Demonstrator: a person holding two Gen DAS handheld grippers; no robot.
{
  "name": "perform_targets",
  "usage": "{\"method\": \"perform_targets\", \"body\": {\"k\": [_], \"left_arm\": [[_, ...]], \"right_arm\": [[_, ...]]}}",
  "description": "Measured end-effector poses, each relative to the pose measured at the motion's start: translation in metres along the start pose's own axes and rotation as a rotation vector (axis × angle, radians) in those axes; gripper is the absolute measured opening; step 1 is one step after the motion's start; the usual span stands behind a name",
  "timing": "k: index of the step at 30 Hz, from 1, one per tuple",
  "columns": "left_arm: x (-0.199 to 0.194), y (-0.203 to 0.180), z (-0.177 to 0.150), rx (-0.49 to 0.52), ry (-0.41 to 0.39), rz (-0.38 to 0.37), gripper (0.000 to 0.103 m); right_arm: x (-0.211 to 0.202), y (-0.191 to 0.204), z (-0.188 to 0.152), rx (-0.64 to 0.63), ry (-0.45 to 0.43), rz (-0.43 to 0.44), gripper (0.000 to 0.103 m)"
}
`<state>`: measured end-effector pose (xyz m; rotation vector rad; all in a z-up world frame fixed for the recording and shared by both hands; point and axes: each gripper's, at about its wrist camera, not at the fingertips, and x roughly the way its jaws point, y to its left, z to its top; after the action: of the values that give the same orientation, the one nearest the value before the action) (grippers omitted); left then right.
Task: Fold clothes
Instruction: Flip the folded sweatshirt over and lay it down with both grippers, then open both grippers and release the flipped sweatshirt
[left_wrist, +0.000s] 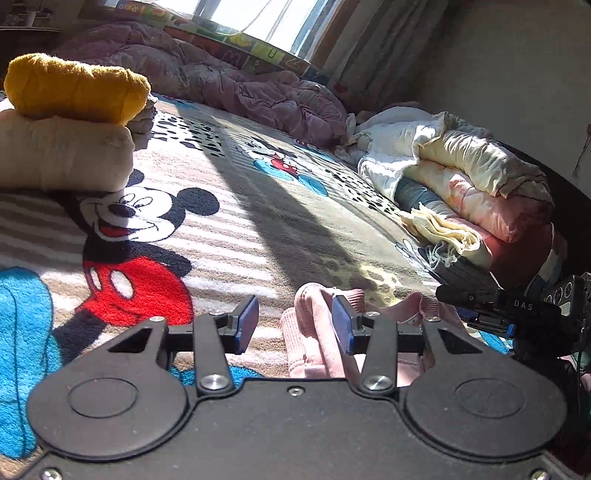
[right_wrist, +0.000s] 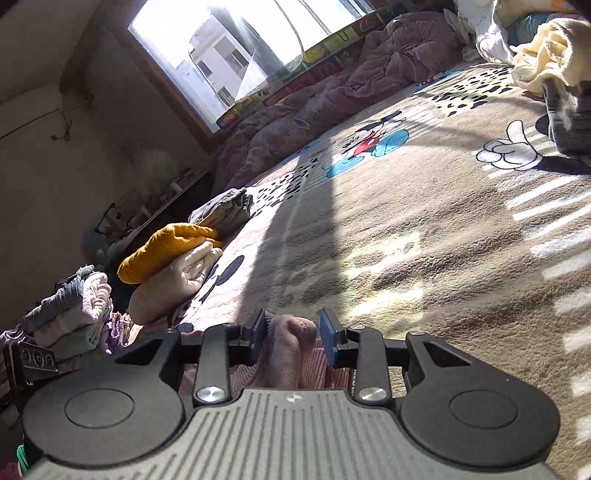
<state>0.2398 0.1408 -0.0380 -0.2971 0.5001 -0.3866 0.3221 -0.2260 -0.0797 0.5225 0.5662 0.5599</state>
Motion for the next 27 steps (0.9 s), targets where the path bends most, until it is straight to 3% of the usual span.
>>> {"method": "perform_targets", "body": {"k": [2, 5, 8, 10, 13, 16, 22, 27], "left_arm": [[-0.023, -0.019, 0.004, 0.104, -0.048, -0.001, 0.042], [-0.042, -0.044, -0.007, 0.252, -0.014, -0.074, 0.042], [-0.048, -0.055, -0.028, 0.363, 0.069, -0.125, 0.042], [-0.033, -0.057, -0.044, 0.418, 0.132, -0.089, 0.042], [-0.006, -0.052, -0.062, 0.491, 0.208, -0.020, 0.044], [-0.002, -0.043, -0.062, 0.465, 0.215, -0.029, 0.046], [0.006, -0.037, -0.040, 0.419, 0.134, -0.076, 0.043], [0.027, -0.025, -0.017, 0.356, 0.039, -0.097, 0.043]], "right_arm": [[-0.021, 0.014, 0.001, -0.071, -0.073, -0.039, 0.043], [-0.056, 0.037, -0.003, -0.219, -0.142, -0.042, 0.046], [-0.074, 0.065, -0.020, -0.395, -0.073, 0.008, 0.045], [-0.076, 0.083, -0.037, -0.508, -0.007, 0.001, 0.044], [-0.053, 0.082, -0.057, -0.526, 0.071, -0.055, 0.044], [-0.032, 0.072, -0.068, -0.491, 0.141, -0.081, 0.044], [-0.045, 0.082, -0.051, -0.530, 0.069, -0.079, 0.044], [-0.019, 0.085, -0.035, -0.661, 0.038, -0.094, 0.046]]}}
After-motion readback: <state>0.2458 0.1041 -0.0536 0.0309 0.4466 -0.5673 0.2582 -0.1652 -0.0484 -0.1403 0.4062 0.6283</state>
